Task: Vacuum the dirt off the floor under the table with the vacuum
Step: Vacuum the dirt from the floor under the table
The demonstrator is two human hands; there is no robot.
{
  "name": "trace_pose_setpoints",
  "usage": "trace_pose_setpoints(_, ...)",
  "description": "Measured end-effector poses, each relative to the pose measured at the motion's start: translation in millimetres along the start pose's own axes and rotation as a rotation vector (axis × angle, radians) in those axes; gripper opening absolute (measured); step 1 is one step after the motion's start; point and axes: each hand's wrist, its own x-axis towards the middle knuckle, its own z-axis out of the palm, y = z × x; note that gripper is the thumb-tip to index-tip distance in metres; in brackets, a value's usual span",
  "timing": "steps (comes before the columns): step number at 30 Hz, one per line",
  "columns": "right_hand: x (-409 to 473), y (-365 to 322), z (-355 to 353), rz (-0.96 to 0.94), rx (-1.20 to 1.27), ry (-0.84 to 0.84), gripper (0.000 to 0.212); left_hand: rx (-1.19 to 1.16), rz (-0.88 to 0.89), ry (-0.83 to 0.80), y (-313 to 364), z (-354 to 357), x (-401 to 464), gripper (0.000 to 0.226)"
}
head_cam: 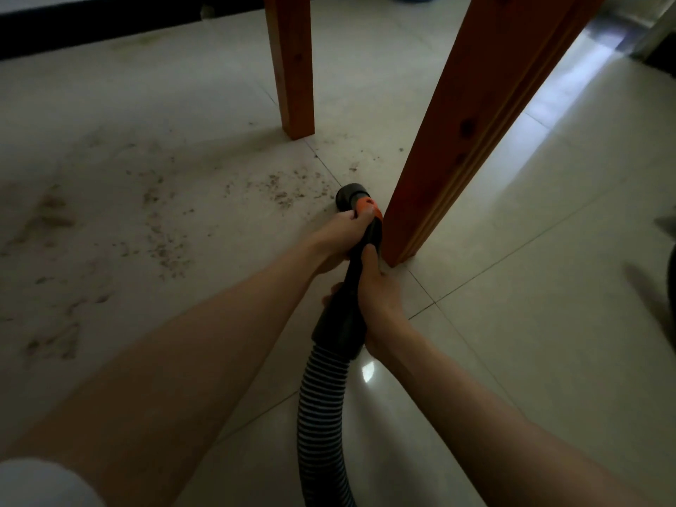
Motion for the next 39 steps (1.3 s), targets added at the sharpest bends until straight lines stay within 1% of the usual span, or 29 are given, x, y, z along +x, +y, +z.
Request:
trace_pose_setpoints(5, 4, -8, 1, 0.022, 0.088, 0.005, 0.036, -0.089, 0.027, -0.025, -6, -1, 2, 0.043)
trace_pose_setpoints(7, 6, -10, 0, 0.018, 0.117, 0.000, 0.039, -0.134, 0.016, -0.043, -8, -2, 2, 0.043)
trace_pose_setpoints(11, 8, -16, -9, 0.067, 0.190, -0.022, 0.053, -0.194, 0.020, -0.098, -7, 0, 1, 0.042)
trace_pose_setpoints(16, 6, -22, -22, 0.148, 0.261, -0.064, 0.053, -0.211, 0.034, -0.116, -6, 3, -1, 0.039)
trace_pose_setpoints(20, 8, -20, -21, 0.127, 0.244, -0.048, 0.054, -0.209, 0.033, -0.101, -4, 3, -2, 0.039)
trace_pose_setpoints(24, 9, -19, -17, 0.113, 0.199, -0.040, 0.058, -0.209, 0.038, -0.047, -5, 6, -6, 0.037)
trace_pose_setpoints(31, 1, -31, -33, 0.176, 0.176, -0.086, 0.049, -0.191, 0.023, 0.019, -3, 12, -9, 0.040)
trace_pose_setpoints(35, -1, -39, -40, 0.228, 0.138, -0.092, 0.053, -0.201, 0.002, 0.052, -1, 16, -11, 0.041)
trace_pose_setpoints(39, -3, -39, -38, 0.214, 0.125, -0.083, 0.052, -0.192, -0.006, 0.046, 2, 16, -16, 0.042)
